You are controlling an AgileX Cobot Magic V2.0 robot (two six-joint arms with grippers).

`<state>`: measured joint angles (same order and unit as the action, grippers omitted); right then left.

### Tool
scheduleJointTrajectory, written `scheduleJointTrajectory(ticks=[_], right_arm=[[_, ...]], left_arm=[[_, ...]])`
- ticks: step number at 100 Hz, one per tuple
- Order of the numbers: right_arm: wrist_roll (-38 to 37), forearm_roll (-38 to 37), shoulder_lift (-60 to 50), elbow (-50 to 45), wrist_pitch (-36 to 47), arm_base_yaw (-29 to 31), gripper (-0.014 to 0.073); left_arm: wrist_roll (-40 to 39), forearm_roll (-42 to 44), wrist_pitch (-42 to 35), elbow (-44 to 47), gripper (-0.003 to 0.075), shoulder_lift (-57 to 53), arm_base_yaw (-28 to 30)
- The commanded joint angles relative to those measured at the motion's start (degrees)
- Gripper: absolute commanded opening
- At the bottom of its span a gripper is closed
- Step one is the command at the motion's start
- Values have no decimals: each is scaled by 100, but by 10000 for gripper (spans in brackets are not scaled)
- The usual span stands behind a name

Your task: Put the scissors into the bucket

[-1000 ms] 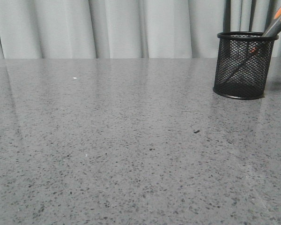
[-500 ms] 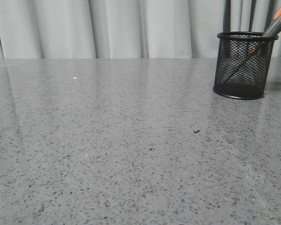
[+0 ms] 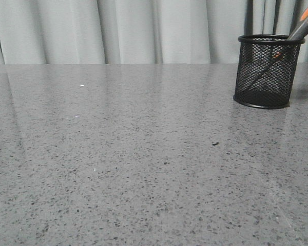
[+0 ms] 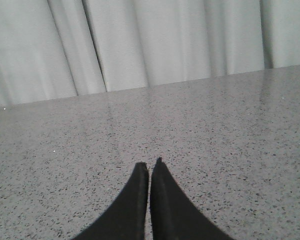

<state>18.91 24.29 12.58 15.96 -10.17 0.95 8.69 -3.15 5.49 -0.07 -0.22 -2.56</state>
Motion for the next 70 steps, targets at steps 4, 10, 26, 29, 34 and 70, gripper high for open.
scheduleJointTrajectory(ticks=[4,10,26,29,34,70], right_arm=[[43,36,43,151,439,44,-69],[43,36,43,151,439,44,-69],[43,36,43,151,439,44,-69],[43,36,43,151,439,44,-69],[43,36,43,151,439,44,-69],[-808,-1510,43,-303,863,53,-69]], left_arm=[[-74,-18,-426,98,-20,-155,18],[-74,-18,-426,98,-20,-155,18],[-74,-18,-426,98,-20,-155,18],[-74,-18,-426,98,-20,-155,18],[-74,-18,-426,98,-20,-155,18],[-74,-18,-426,98,-20,-155,18]])
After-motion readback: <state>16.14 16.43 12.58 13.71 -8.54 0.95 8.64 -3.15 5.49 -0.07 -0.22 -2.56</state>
